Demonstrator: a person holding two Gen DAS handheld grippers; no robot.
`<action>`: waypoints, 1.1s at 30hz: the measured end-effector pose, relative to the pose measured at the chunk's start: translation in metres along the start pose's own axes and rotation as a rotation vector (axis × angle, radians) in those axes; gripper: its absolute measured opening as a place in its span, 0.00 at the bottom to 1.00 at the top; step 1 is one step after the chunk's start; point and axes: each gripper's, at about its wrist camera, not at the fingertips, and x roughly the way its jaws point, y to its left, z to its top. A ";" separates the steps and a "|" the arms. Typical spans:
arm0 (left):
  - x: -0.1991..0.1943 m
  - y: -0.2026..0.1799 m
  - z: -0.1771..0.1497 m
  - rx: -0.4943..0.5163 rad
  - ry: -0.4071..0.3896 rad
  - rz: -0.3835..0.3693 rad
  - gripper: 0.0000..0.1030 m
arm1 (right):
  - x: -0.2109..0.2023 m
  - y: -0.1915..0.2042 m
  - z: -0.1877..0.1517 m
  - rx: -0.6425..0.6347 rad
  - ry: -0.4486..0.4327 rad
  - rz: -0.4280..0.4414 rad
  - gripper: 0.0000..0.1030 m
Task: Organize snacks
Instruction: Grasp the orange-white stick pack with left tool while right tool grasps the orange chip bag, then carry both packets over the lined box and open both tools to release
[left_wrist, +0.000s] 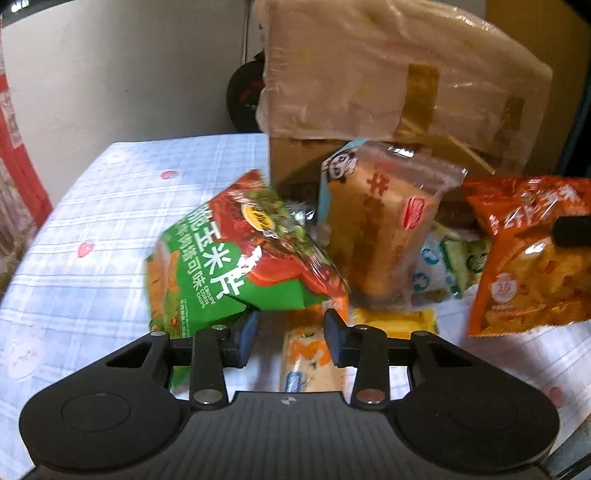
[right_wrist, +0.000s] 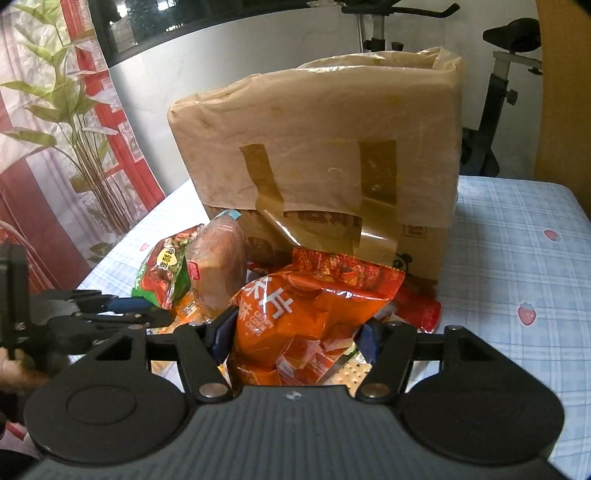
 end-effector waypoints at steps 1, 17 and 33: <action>0.002 -0.001 0.001 -0.001 0.004 -0.019 0.42 | 0.000 -0.001 0.000 0.004 -0.001 0.000 0.64; -0.005 -0.029 -0.017 0.060 0.033 -0.008 0.37 | -0.009 -0.006 -0.004 0.022 -0.022 -0.009 0.64; -0.082 -0.017 0.001 -0.012 -0.115 -0.084 0.37 | -0.044 0.005 0.000 -0.048 -0.096 -0.002 0.64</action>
